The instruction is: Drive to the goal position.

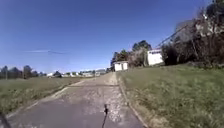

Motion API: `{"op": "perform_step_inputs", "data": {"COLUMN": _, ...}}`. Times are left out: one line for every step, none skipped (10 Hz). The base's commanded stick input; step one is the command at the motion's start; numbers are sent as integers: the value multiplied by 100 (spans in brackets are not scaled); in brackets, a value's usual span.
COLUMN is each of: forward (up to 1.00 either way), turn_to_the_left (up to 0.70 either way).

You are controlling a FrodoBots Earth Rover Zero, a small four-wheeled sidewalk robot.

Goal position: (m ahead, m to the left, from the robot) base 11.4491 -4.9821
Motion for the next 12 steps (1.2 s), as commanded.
{"op": "perform_step_inputs", "data": {"forward": 100, "turn_to_the_left": 4}}
{"op": "perform_step_inputs", "data": {"forward": 100, "turn_to_the_left": 0}}
{"op": "perform_step_inputs", "data": {"forward": 100, "turn_to_the_left": 1}}
{"op": "perform_step_inputs", "data": {"forward": 100, "turn_to_the_left": 18}}
{"op": "perform_step_inputs", "data": {"forward": 100, "turn_to_the_left": 27}}
{"op": "perform_step_inputs", "data": {"forward": 100, "turn_to_the_left": 27}}
{"op": "perform_step_inputs", "data": {"forward": 100, "turn_to_the_left": 14}}
{"op": "perform_step_inputs", "data": {"forward": 100, "turn_to_the_left": 0}}
{"op": "perform_step_inputs", "data": {"forward": 100, "turn_to_the_left": 0}}
{"op": "perform_step_inputs", "data": {"forward": 100, "turn_to_the_left": 0}}
{"op": "perform_step_inputs", "data": {"forward": 100, "turn_to_the_left": 1}}
{"op": "perform_step_inputs", "data": {"forward": 100, "turn_to_the_left": 18}}
